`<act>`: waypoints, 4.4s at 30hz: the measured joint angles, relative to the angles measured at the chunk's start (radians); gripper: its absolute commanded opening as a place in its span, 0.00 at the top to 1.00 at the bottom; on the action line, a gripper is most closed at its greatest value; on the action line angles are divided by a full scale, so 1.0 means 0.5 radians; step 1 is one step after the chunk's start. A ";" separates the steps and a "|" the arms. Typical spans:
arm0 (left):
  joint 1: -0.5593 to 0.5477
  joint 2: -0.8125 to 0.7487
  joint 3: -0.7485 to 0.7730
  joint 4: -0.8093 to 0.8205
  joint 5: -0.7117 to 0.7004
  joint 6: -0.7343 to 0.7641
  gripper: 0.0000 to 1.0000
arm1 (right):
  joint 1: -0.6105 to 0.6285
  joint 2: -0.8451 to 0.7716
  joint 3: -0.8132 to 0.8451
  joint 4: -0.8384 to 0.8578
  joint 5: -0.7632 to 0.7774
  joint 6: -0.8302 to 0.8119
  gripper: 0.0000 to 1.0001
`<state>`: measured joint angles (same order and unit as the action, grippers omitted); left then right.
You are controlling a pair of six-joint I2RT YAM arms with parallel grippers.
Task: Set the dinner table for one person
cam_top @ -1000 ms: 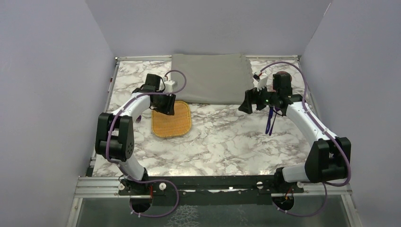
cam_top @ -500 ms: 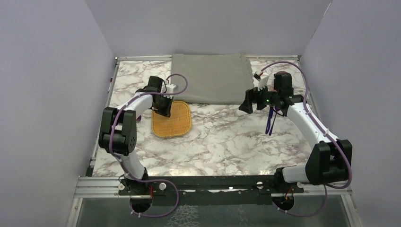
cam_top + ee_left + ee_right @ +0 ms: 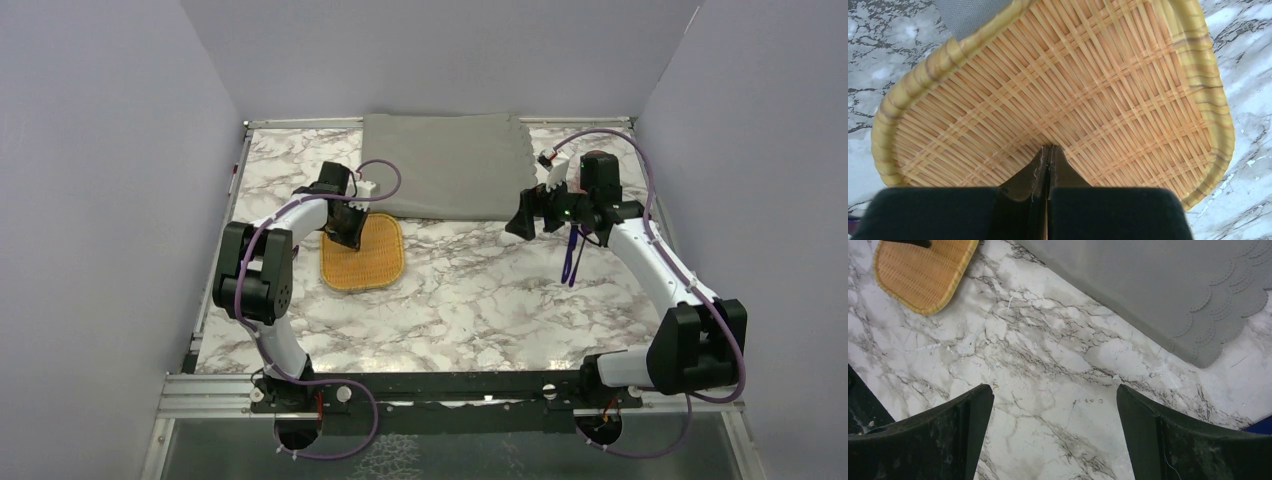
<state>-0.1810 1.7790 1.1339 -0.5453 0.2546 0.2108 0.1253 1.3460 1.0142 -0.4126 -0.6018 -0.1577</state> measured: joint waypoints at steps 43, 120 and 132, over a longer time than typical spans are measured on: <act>-0.008 -0.394 -0.249 -0.651 -0.675 0.352 1.00 | 0.000 -0.127 0.000 0.000 -0.008 0.000 0.02; -0.214 0.063 0.226 -0.281 -0.305 0.322 1.00 | 0.000 -0.127 0.000 0.001 -0.007 -0.001 0.02; -0.294 0.046 0.201 -0.385 -0.237 0.298 1.00 | 0.000 -0.127 0.000 0.001 -0.006 -0.001 0.02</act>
<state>-0.3279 1.8019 1.2346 -0.7376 0.1364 0.3595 0.1253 1.2823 1.0142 -0.4122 -0.6048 -0.1581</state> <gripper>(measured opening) 0.007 0.983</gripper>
